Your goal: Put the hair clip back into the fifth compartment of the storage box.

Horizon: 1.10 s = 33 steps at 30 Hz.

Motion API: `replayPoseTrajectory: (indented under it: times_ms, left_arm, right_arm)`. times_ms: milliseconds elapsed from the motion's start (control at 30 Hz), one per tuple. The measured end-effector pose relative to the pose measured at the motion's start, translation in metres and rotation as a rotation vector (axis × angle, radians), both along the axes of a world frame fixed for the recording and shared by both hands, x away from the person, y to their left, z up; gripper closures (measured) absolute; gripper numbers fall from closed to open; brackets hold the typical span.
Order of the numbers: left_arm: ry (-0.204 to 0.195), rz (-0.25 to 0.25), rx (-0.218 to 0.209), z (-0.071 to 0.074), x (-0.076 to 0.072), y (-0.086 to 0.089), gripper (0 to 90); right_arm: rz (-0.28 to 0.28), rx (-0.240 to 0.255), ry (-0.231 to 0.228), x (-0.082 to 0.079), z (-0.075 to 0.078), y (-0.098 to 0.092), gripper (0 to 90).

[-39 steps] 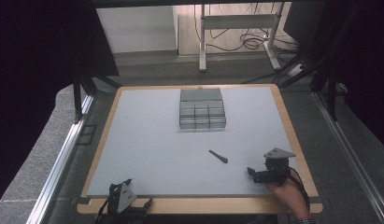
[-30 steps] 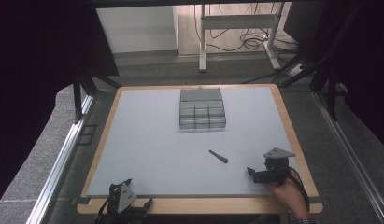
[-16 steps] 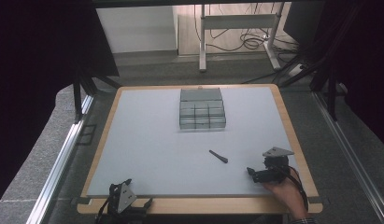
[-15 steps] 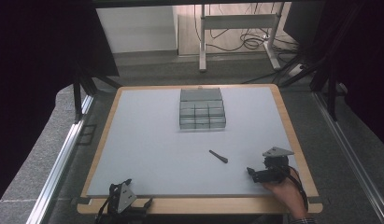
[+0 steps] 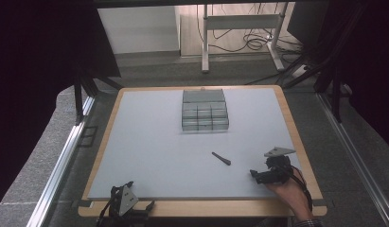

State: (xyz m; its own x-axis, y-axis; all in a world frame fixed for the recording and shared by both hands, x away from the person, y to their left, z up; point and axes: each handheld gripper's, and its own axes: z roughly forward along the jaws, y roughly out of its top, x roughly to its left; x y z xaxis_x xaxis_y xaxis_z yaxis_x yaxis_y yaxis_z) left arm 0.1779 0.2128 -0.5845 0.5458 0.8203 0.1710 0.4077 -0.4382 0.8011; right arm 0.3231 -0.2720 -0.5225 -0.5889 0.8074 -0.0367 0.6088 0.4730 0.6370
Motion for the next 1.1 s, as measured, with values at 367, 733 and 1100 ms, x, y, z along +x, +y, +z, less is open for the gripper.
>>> replayPoseTrajectory:
  times_ms: [367,733,1100]
  left_arm:
    - [0.000,0.001,0.001,0.000,0.000,0.000,0.0]
    - [0.001,0.001,0.000,0.000,0.000,0.000,0.0]
    - [0.001,0.000,-0.001,0.000,0.000,0.000,0.0]
  right_arm:
    - [0.053,-0.004,0.073,0.003,0.009,0.012,11.8]
    - [0.107,0.000,0.125,0.009,0.023,0.032,18.0]
    - [0.185,-0.067,0.171,0.018,0.031,0.051,23.5]
